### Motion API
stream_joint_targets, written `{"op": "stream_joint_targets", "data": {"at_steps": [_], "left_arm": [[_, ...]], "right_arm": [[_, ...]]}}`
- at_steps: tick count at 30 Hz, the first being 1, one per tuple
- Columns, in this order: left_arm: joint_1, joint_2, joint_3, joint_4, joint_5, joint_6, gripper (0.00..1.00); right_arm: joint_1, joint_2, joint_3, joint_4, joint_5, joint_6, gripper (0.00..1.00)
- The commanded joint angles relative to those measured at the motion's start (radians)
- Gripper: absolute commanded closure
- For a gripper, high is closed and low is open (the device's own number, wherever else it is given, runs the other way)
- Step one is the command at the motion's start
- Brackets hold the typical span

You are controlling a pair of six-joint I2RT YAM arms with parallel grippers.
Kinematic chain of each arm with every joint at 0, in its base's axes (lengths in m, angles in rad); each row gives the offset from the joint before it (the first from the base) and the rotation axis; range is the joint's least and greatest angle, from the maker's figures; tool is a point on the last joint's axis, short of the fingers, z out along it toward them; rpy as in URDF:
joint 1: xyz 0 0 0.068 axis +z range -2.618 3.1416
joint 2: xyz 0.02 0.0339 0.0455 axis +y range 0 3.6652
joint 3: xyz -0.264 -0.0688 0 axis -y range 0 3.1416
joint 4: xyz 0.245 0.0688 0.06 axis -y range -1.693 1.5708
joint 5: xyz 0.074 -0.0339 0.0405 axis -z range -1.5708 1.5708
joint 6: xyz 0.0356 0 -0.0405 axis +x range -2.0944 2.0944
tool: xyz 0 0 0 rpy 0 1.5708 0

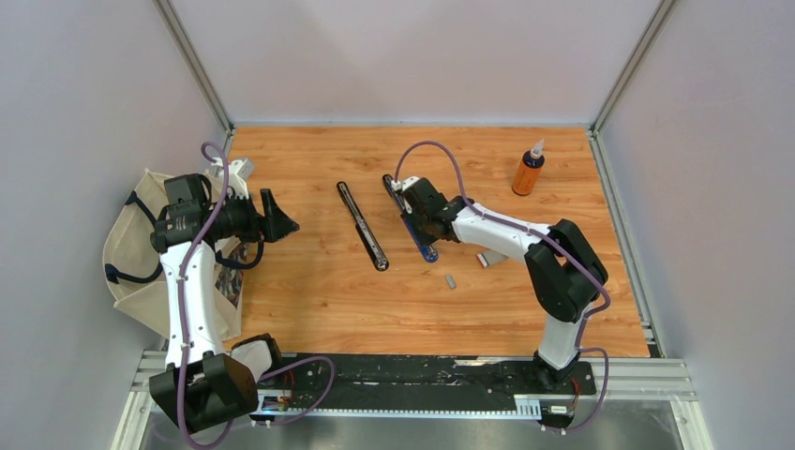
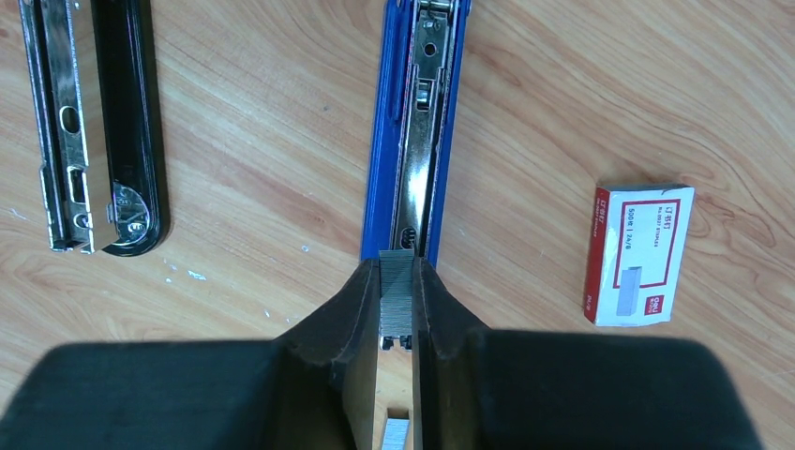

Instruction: Load the staples into the stapler

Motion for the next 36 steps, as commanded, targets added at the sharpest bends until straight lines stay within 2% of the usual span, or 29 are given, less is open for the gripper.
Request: {"op": "stream_joint_targets", "data": {"at_steps": [1,9,36], "left_arm": [[0.014,-0.003,-0.009,0.027,0.013,0.01,0.07],[0.013,-0.002,-0.009,0.027,0.015,0.011,0.07],[0.014,-0.002,-0.009,0.027,0.019,0.011,0.07]], "right_arm": [[0.005,-0.053,-0.022,0.07,0.015,-0.01,0.87],[-0.014,-0.111,-0.118,0.193,-0.02,-0.017,0.88],[-0.035,-0.162,-0.243,0.377,-0.048,-0.023,0.87]]}}
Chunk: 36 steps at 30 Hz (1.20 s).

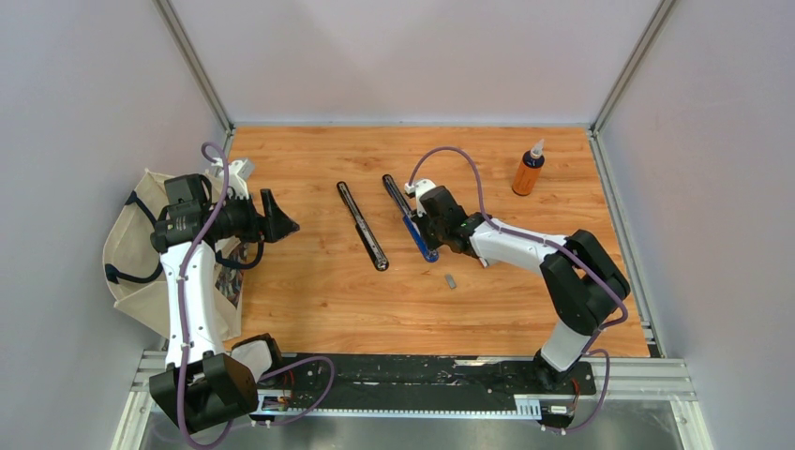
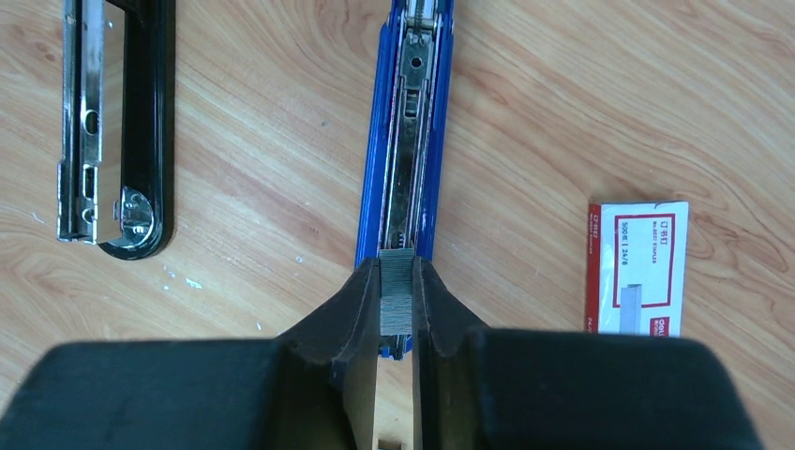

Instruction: Load the staples into the stapler

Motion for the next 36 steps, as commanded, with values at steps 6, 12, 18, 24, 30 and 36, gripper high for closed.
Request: {"op": "stream_joint_targets", "data": {"at_steps": [6,12,18,24,30,36], "left_arm": [[0.014,0.003,-0.008,0.026,0.02,0.013,0.07],[0.013,0.003,-0.006,0.027,0.02,0.013,0.07],[0.014,0.003,-0.006,0.026,0.02,0.011,0.07],[0.014,0.003,-0.006,0.027,0.02,0.013,0.07],[0.014,0.003,-0.006,0.026,0.02,0.013,0.07],[0.014,0.003,-0.008,0.026,0.02,0.013,0.07]], "right_arm": [[-0.005,-0.028,0.001,0.083,0.008,-0.003,0.87],[-0.003,-0.026,0.004,0.08,0.001,0.0,0.87],[-0.003,-0.017,0.008,0.074,0.001,-0.001,0.87],[-0.003,-0.005,0.011,0.071,-0.002,-0.001,0.87],[-0.003,0.003,0.014,0.068,-0.008,0.002,0.87],[-0.003,0.011,0.015,0.066,-0.011,0.003,0.87]]}}
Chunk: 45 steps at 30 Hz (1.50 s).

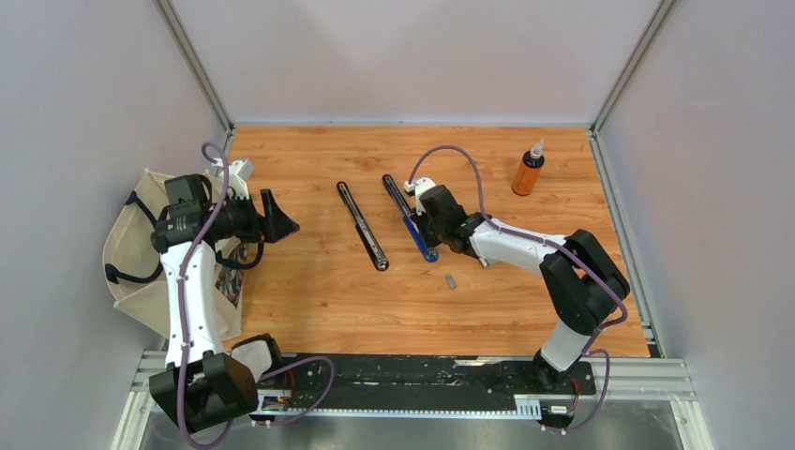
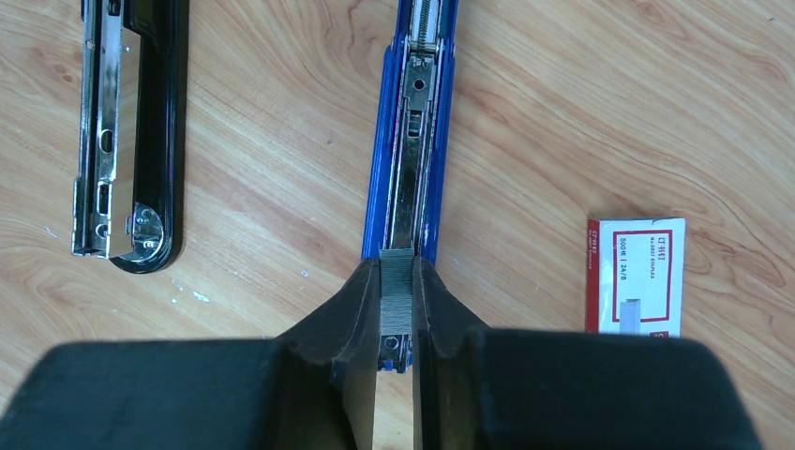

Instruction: Load the staples into the stapler

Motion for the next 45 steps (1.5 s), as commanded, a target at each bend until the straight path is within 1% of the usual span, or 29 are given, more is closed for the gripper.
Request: {"op": "stream_joint_targets", "data": {"at_steps": [1,20,32,45], "left_arm": [[0.014,0.004,-0.002,0.025,0.017,0.011,0.07],[0.016,0.0,-0.004,0.025,0.018,0.014,0.07],[0.014,0.0,-0.002,0.025,0.02,0.013,0.07],[0.016,-0.001,-0.005,0.025,0.018,0.014,0.07]], "right_arm": [[-0.003,0.011,0.015,0.028,-0.007,0.004,0.87],[-0.003,0.027,0.021,0.022,-0.003,0.007,0.87],[-0.003,-0.05,0.008,0.034,-0.015,0.003,0.87],[-0.004,0.001,0.018,0.027,0.003,-0.005,0.87]]}}
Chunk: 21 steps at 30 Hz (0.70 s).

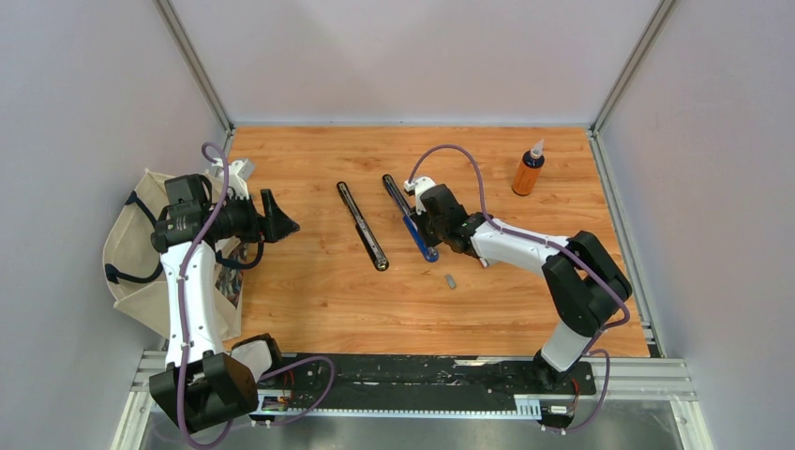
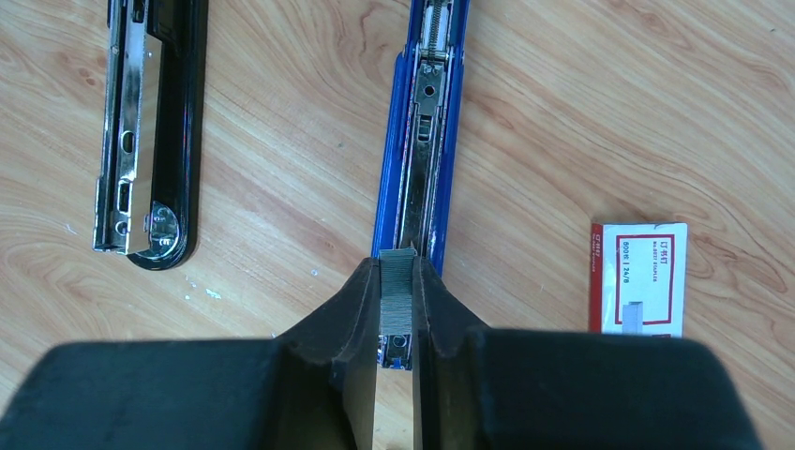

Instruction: Load the staples into the stapler

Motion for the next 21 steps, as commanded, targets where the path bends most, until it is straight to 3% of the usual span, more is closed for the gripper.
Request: {"op": "stream_joint_targets", "data": {"at_steps": [1,21], "left_arm": [[0.016,-0.001,-0.004,0.025,0.017,0.014,0.07],[0.014,0.003,-0.004,0.025,0.023,0.014,0.07]], "right_arm": [[-0.004,0.016,0.018,0.026,0.019,-0.005,0.86],[-0.004,0.039,0.026,0.019,0.033,-0.013,0.87]]}}
